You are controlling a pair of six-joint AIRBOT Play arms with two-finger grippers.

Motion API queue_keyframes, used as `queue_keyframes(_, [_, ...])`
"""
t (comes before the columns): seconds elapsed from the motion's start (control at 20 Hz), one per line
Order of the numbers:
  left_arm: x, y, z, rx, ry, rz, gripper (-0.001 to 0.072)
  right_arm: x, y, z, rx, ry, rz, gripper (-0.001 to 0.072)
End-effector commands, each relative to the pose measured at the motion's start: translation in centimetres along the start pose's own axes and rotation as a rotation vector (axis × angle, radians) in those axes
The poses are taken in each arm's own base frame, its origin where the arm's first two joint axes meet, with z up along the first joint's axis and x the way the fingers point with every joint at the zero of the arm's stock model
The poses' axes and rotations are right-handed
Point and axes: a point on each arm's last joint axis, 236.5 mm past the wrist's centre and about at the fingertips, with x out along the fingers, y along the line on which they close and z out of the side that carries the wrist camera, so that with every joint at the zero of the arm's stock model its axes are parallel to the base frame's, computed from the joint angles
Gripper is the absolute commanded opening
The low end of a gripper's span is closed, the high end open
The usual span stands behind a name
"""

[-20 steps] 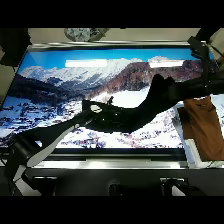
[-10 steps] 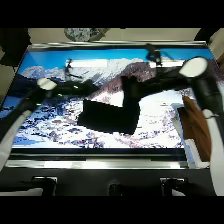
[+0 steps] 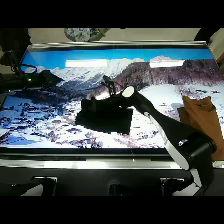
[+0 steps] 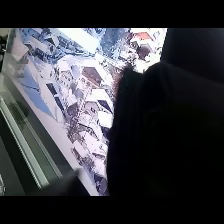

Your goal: Fold the shirts.

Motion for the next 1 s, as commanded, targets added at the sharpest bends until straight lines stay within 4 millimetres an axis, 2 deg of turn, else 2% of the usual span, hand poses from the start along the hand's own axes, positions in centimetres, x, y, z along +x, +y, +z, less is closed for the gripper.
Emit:
queue_keyframes(0.0, [-0.6,0.3,-0.5,0.013,0.011,0.019,0.0024,1.7,-0.9,-0.4,-0.011,0.005,0.040,0.0627])
queue_keyframes(0.05, [-0.5,0.5,-0.7,0.009,0.016,0.021,0.0024,0.2,-1.3,-0.6,-0.038,0.032,0.035,0.0626])
queue_keyframes(0.15, [-0.5,1.6,-1.0,0.017,0.026,0.055,0.0024,-4.6,-4.2,-1.0,-0.106,0.108,-0.054,0.0626])
queue_keyframes(0.3, [-0.7,3.2,-1.2,0.046,0.040,0.117,0.0025,-16.0,-11.8,-3.3,-0.092,0.269,-0.349,0.0629])
queue_keyframes(0.35, [-0.7,3.3,-1.4,0.050,0.046,0.123,0.0025,-19.5,-14.1,-4.6,-0.048,0.325,-0.446,0.0629])
queue_keyframes(0.4, [-0.7,3.3,-1.5,0.050,0.051,0.121,0.0025,-22.2,-15.5,-6.3,0.020,0.382,-0.494,0.0628])
queue_keyframes(0.45, [-0.7,3.2,-1.7,0.050,0.058,0.118,0.0025,-22.8,-16.0,-7.6,0.063,0.402,-0.484,0.0629])
queue_keyframes(0.5, [-0.6,3.1,-1.9,0.049,0.063,0.116,0.0025,-22.1,-16.4,-8.5,0.093,0.402,-0.467,0.0629])
queue_keyframes(0.6, [-0.2,3.0,-2.4,0.046,0.077,0.109,0.0025,-18.5,-17.0,-9.6,0.150,0.339,-0.408,0.0629])
queue_keyframes(0.7, [0.1,2.7,-3.2,0.048,0.100,0.101,0.0026,-15.0,-17.8,-9.0,0.228,0.196,-0.357,0.0612])
queue_keyframes(0.75, [0.2,2.3,-3.5,0.052,0.112,0.095,0.0026,-13.8,-17.7,-8.6,0.278,0.147,-0.308,0.0605])
queue_keyframes(0.85, [0.3,2.0,-3.6,0.053,0.116,0.086,0.0026,-12.2,-17.8,-9.8,0.337,0.178,-0.255,0.0603])
queue_keyframes(0.95, [0.3,2.0,-3.5,0.052,0.110,0.086,0.0026,-10.4,-16.7,-10.5,0.332,0.209,-0.193,0.0551])
